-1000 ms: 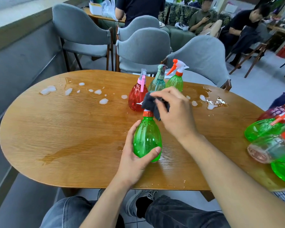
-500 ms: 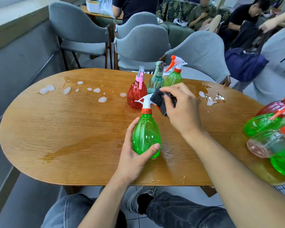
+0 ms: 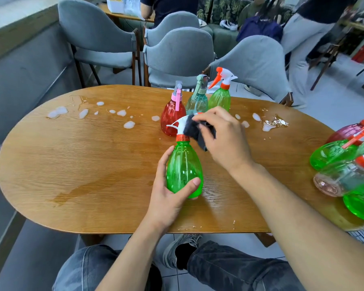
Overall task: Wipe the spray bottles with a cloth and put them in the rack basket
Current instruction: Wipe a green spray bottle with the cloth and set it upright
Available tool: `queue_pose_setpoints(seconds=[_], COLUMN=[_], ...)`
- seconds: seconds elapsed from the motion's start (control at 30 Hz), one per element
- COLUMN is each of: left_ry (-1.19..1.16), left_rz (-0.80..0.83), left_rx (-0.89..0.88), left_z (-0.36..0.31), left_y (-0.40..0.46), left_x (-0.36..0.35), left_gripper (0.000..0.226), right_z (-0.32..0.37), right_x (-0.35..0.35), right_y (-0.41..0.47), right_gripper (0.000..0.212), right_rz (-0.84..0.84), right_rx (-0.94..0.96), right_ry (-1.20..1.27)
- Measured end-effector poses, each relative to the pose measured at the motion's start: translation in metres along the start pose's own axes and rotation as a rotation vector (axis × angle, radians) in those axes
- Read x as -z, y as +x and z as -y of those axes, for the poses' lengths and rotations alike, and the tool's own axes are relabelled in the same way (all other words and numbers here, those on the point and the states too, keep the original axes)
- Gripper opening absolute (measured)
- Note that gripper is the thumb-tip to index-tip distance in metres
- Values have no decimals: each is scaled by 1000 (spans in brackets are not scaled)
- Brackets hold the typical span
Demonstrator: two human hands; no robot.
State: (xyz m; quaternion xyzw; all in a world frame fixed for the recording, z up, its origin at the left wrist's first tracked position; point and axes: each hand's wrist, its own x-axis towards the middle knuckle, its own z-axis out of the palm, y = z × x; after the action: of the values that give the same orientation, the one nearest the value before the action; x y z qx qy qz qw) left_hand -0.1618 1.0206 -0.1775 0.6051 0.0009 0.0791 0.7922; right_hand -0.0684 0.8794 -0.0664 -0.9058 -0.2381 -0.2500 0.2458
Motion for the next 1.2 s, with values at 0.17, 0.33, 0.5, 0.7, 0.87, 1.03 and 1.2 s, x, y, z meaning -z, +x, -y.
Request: queue_pose_setpoints(seconds=[0.17, 0.33, 0.5, 0.7, 0.87, 1.03, 1.2], left_ry=[16, 30, 46, 51, 35, 76, 58], left_rz=[-6, -14, -14, 18, -13, 16, -8], left_rx=[-19, -29, -30, -29, -27, -40, -45], left_z=[-1, 0, -1, 0, -1, -3, -5], left_y=[0, 0, 0, 0, 0, -1, -2], left_x=[1, 0, 1, 1, 1, 0, 0], left_gripper=[91, 87, 89, 91, 90, 91, 91], right_z=[-11, -12, -19, -2, -12, -16, -18], right_x=[17, 7, 12, 13, 12, 22, 4], right_y=[11, -7, -33, -2, -37, -37, -24], right_gripper=[20, 19, 19, 19, 21, 22, 20], right_rz=[-204, -38, -47, -132, 50, -134, -106], right_rx=[-126, 20, -34, 48, 72, 65, 82], right_ry=[-3, -47, -71, -100, -172, -151, -120])
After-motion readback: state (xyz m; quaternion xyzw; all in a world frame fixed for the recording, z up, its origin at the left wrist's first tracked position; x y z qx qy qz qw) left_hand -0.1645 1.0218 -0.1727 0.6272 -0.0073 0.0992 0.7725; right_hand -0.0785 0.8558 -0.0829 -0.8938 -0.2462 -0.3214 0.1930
